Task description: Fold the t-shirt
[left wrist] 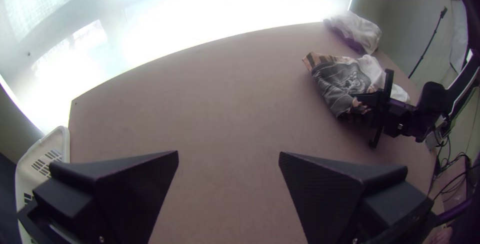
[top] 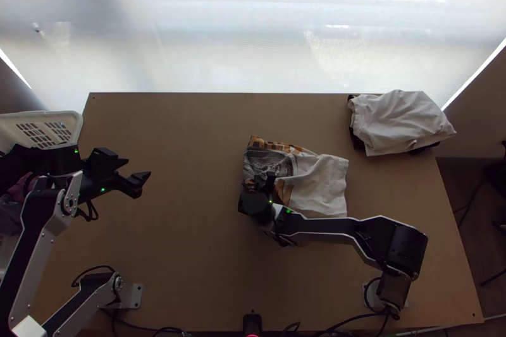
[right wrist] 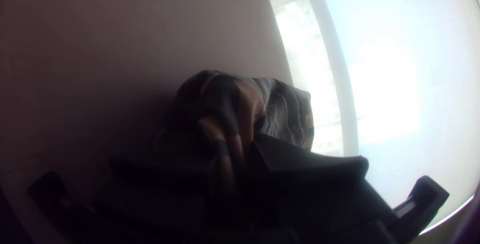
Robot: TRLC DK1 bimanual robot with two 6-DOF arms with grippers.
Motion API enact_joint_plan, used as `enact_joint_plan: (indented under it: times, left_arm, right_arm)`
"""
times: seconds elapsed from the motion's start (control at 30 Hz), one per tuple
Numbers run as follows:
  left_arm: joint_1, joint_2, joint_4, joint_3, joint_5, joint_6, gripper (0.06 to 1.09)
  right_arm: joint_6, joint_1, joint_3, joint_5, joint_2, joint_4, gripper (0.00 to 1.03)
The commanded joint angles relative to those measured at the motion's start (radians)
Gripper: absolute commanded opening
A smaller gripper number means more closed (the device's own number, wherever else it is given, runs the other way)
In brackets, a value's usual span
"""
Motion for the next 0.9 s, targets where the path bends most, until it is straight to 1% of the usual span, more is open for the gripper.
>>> enact_joint_plan:
  times: [0.0,0.4,0.63,0.8,0.87]
  left_arm:
    - [-0.004,0.011,0.000,0.022,0.002,0.000,1.04]
    - [-0.036,0.049,-0.004,0.064,0.002,-0.024,1.04]
    - [-0.039,0.068,-0.004,0.061,0.000,-0.026,1.04]
    - [-0.038,0.077,-0.006,0.070,-0.009,-0.029,1.04]
    - [-0.038,0.085,-0.006,0.076,-0.012,-0.037,1.04]
  right_arm:
    - [0.011,-0.014,-0.003,-0.014,-0.076,0.016,0.03]
    - [0.014,-0.071,0.022,-0.020,-0.231,-0.028,0.03]
    - [0.139,-0.080,0.100,-0.055,-0.323,-0.189,0.03]
    - [0.218,-0.155,0.192,-0.111,-0.348,-0.292,0.03]
    - [0.221,-0.190,0.229,-0.131,-0.346,-0.298,0.03]
